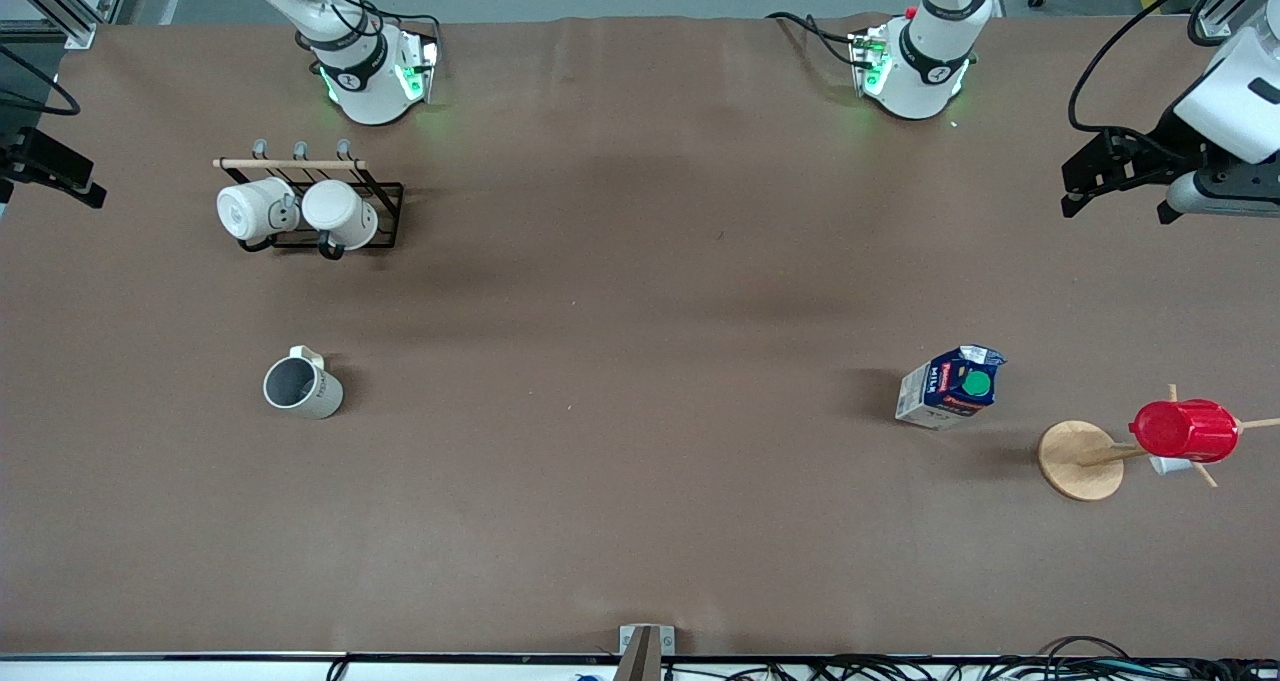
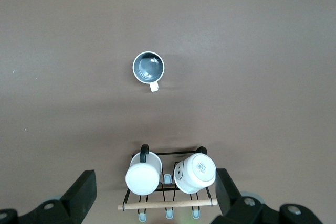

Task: Place cup and milk on table
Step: 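Move the left gripper toward the milk carton while the right gripper reaches the mug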

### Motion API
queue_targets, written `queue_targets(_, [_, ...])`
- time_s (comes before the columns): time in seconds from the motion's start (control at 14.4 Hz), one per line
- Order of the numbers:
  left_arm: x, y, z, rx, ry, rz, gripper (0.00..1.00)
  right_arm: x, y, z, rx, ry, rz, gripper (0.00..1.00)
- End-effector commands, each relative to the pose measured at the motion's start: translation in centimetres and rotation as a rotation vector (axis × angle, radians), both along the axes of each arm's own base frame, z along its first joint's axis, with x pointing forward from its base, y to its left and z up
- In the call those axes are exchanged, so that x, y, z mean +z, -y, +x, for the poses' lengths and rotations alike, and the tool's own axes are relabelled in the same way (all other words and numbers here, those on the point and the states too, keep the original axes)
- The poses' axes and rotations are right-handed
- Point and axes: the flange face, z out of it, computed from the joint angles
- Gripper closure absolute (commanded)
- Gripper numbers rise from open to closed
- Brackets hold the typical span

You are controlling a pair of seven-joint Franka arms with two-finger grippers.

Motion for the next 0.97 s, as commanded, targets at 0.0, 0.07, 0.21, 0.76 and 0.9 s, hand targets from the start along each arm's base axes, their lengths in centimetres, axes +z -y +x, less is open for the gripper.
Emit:
queue_targets(0.0, [0.3,0.0,0.5,0.004,0.006,0.013,0.00,0.0,0.3,-0.1,0.001,-0.004,0.022,0.00])
queue_targets(0.07, [0.1,-0.1,0.7,0.005,0.003,0.016,0.00,0.0,0.3,-0.1,0.001,-0.004,0.022,0.00])
queue_targets(0.21, [-1.8,0.1,3.1,0.002,-0.025,0.013,0.00,0.0,0.3,-0.1,0.016,-0.002,0.022,0.00])
queue_targets(0.76, [-19.9,0.7,10.6,-0.032,-0.019,0.010,0.00,-15.6,1.2,7.9,0.137,-0.047,0.026,0.00])
queue_targets(0.9, [-23.2,1.1,11.3,-0.039,-0.045,0.007,0.00,-20.4,1.4,8.7,0.197,-0.016,0.022,0.00])
